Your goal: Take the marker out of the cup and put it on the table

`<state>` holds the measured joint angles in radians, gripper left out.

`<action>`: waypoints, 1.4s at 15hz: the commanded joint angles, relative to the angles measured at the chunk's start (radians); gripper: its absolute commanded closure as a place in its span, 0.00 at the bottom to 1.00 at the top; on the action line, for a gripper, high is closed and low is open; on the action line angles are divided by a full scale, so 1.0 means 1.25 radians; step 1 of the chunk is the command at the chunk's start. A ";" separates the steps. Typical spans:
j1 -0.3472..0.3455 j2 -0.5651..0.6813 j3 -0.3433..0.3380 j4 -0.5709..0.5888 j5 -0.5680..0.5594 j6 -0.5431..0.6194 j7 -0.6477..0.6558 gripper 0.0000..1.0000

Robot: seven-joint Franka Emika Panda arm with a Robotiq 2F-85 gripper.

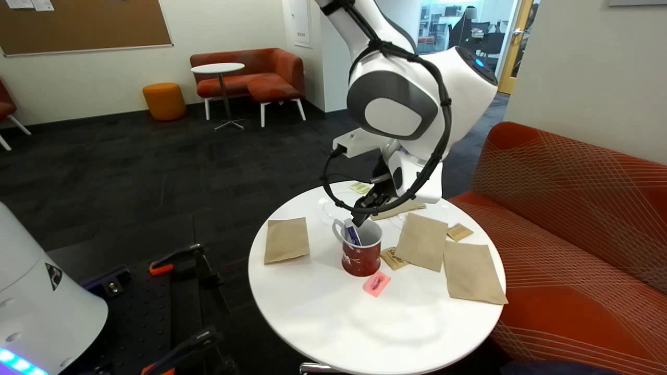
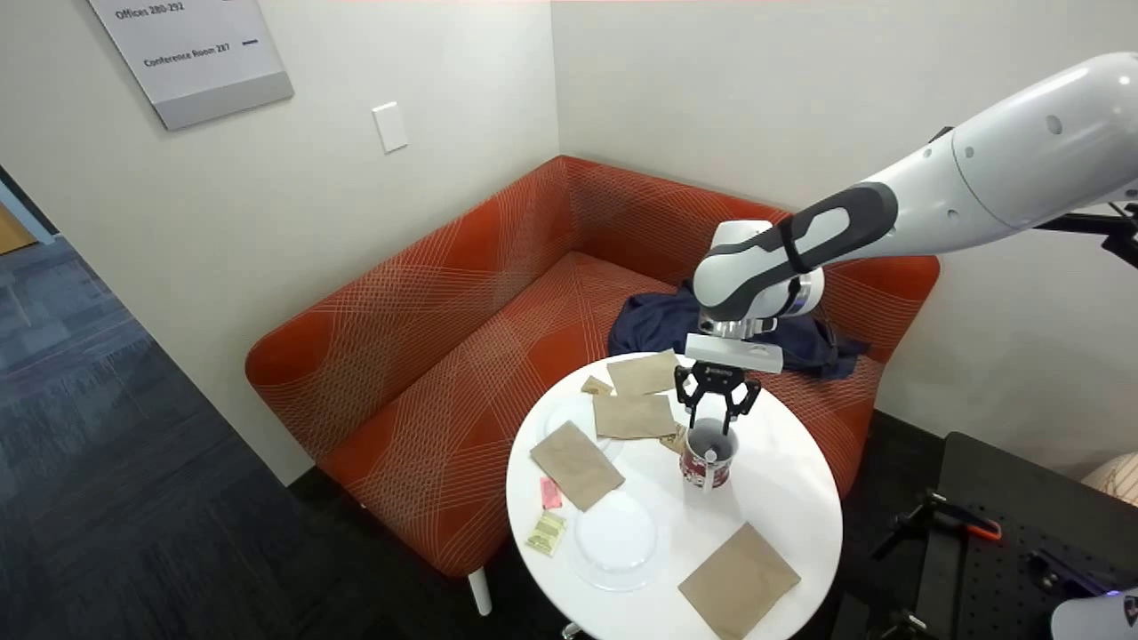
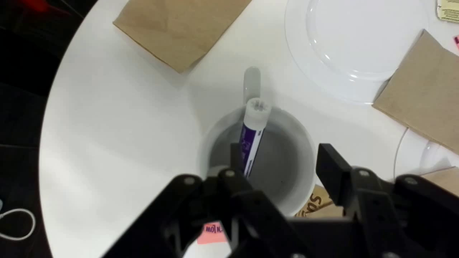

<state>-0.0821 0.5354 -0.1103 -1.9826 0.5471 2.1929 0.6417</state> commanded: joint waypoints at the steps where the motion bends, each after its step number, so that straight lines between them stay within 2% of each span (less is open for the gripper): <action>1: 0.012 0.031 0.005 0.034 -0.002 0.006 0.052 0.46; 5: 0.017 0.046 0.005 0.044 -0.003 0.006 0.070 0.52; 21: 0.007 -0.005 -0.007 -0.024 -0.005 0.022 0.057 0.52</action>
<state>-0.0699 0.5795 -0.1167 -1.9591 0.5469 2.2014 0.6992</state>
